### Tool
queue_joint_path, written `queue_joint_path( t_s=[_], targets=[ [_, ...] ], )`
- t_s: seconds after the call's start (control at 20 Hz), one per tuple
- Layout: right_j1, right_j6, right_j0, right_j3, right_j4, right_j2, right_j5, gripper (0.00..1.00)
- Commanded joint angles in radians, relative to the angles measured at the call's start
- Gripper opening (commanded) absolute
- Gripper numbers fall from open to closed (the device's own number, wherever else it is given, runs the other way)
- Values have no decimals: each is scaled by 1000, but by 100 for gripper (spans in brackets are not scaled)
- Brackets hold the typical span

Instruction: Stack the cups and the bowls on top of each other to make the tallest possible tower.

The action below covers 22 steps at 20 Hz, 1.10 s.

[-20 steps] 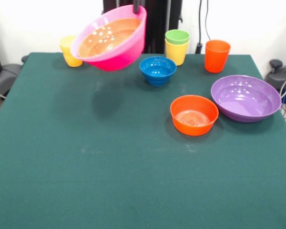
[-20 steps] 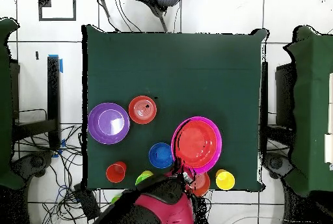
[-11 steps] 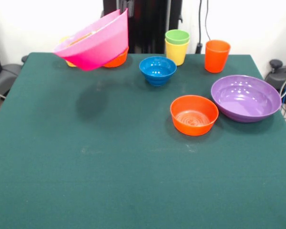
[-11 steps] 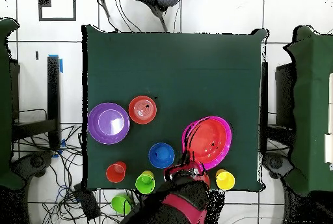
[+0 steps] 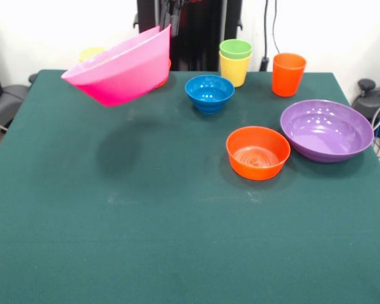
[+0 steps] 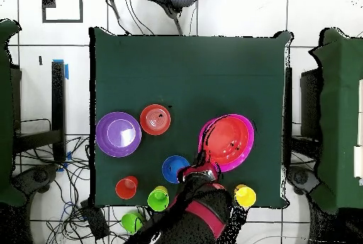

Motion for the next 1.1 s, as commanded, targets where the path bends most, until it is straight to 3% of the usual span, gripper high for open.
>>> queue_joint_path(
  t_s=[0.05,0.35,0.7,0.85,1.1],
  targets=[
    [111,-253,-3,-138,88,76,-6,0],
    [195,-267,10,-182,154,53,-9,0],
    [258,-260,16,-201,184,28,-44,0],
    [312,-290,27,-203,250,3,-83,0],
    [309,-237,30,-200,153,24,-81,0]
  ],
)
